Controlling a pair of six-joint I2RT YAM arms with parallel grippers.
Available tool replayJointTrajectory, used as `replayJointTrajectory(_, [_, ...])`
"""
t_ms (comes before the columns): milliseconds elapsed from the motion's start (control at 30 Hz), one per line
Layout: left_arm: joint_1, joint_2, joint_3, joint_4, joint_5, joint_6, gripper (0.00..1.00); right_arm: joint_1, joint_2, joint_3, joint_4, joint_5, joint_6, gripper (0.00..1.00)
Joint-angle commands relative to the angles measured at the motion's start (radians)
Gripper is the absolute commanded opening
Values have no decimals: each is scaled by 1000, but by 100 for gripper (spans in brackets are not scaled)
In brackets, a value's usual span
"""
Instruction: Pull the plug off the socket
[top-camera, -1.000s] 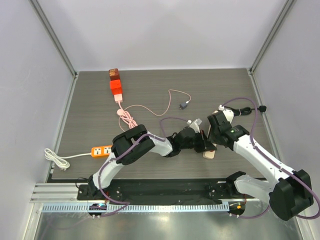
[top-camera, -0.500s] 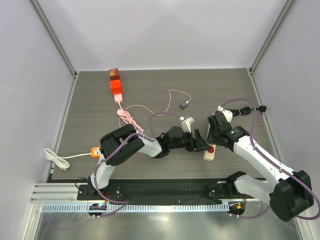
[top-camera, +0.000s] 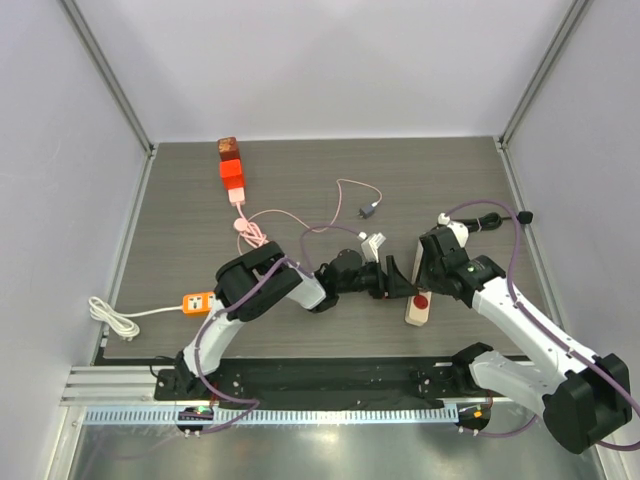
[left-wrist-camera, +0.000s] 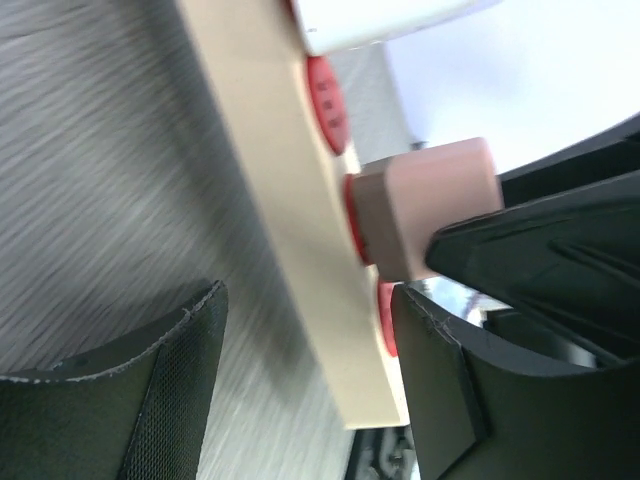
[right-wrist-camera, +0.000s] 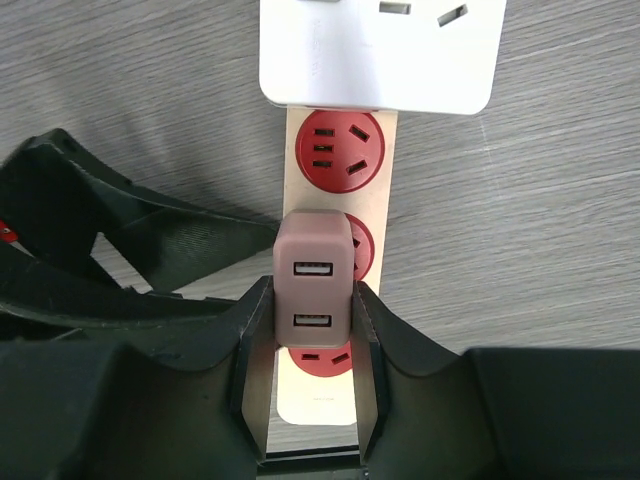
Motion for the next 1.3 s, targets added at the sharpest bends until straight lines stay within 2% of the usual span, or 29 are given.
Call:
replayJointTrajectory(0, [-2, 89, -2, 76, 94, -64, 68, 6, -32, 38, 85, -42, 7, 1])
replayJointTrajectory(133, [-2, 106, 8, 73, 101, -79, 63, 5, -46, 32, 102, -49, 19, 1])
replayJointTrajectory(233, [-2, 129, 26, 26, 97, -102, 43, 8, -58, 36, 105, -41, 29, 1])
replayJointTrajectory(267, [-2, 149, 31, 20, 95, -113, 32, 6, -63, 38, 108, -39, 29, 1])
replayJointTrajectory(333, [4, 176, 49, 20, 106, -162, 19, 6, -89, 35, 113, -21, 36, 1])
replayJointTrajectory(367, [8, 189, 55, 21, 112, -183, 2, 6, -104, 30, 127, -13, 35, 1])
replayJointTrajectory(400, [14, 216, 57, 21, 106, -214, 0, 6, -125, 22, 139, 2, 35, 1])
replayJointTrajectory(533, [32, 247, 49, 2, 74, -265, 0, 6, -233, -37, 194, 27, 32, 1])
replayJointTrajectory(767, [43, 219, 46, -176, 8, -220, 0, 5, -389, -90, 219, 54, 39, 1])
replayJointTrajectory(1000, [35, 187, 60, -226, 6, -151, 0, 0, -313, -33, 179, 7, 18, 1])
replayJointTrajectory(1133, [15, 131, 60, -264, -20, -67, 2, 0, -218, 63, 125, 63, -37, 1])
replayJointTrajectory(1200, [6, 80, 52, -296, -40, -32, 29, 0, -180, 96, 85, 86, -48, 1])
replayJointTrajectory(1233, [5, 60, 43, -308, -61, 8, 52, 0, -158, 114, 84, 89, -51, 1])
replayJointTrajectory(1267, [3, 42, 37, -328, -75, 25, 59, 0, -152, 122, 84, 91, -53, 1])
